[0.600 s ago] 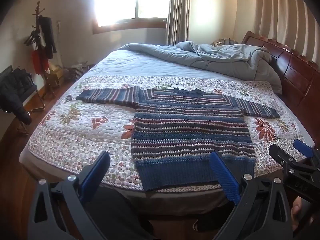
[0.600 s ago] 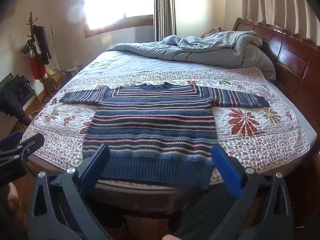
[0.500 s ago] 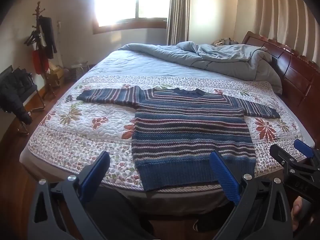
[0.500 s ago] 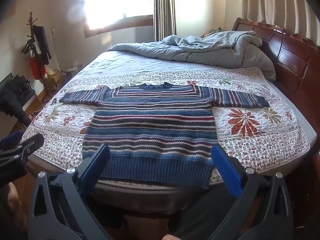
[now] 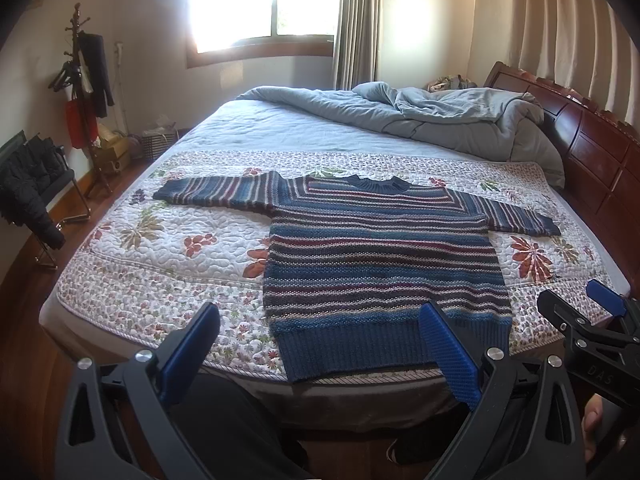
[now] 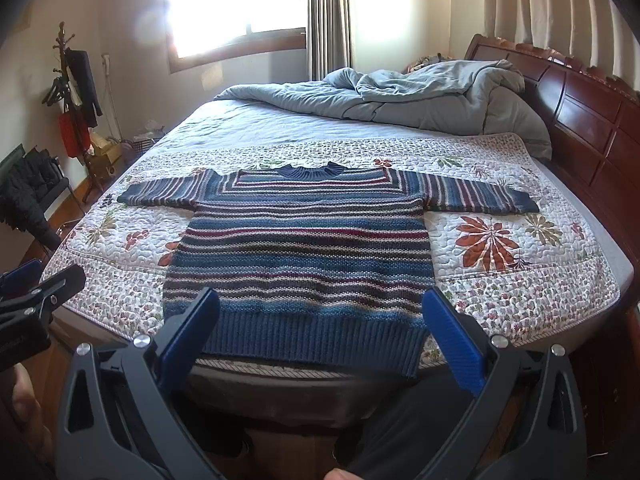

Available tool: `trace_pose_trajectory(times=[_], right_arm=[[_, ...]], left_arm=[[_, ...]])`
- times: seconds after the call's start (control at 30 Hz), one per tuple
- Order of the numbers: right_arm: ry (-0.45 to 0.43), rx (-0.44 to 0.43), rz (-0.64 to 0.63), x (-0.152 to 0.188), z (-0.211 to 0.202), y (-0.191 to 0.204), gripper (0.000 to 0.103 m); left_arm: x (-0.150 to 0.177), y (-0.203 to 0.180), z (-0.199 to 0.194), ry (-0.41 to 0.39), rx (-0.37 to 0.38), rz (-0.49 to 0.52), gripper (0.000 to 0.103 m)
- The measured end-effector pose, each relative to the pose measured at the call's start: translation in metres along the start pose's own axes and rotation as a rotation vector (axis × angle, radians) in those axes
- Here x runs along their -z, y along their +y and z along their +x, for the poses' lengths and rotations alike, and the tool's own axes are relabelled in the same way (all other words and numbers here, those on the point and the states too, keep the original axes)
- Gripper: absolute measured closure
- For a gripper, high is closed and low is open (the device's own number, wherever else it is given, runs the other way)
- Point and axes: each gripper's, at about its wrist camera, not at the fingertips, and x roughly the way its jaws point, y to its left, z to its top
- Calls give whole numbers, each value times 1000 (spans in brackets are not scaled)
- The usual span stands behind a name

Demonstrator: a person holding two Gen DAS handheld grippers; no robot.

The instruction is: Fold small clothes

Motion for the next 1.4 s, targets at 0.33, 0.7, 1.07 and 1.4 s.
trace_pose_trajectory(times=[0.33,0.7,1.07,1.4], right_arm=[[-6,2,-5,-3,0,1,2],[-7,5,-6,-5,-2,2,2],[-5,7,-8,-6,-2,3,2],[5,9,-7,-5,4,4,2]], left_arm=[[1,3,1,-1,-4,2,4],[-1,2,1,-1,-4,1,4],[0,3,1,-2,-2,1,4],[-5,4,3,6,-5,1,4]])
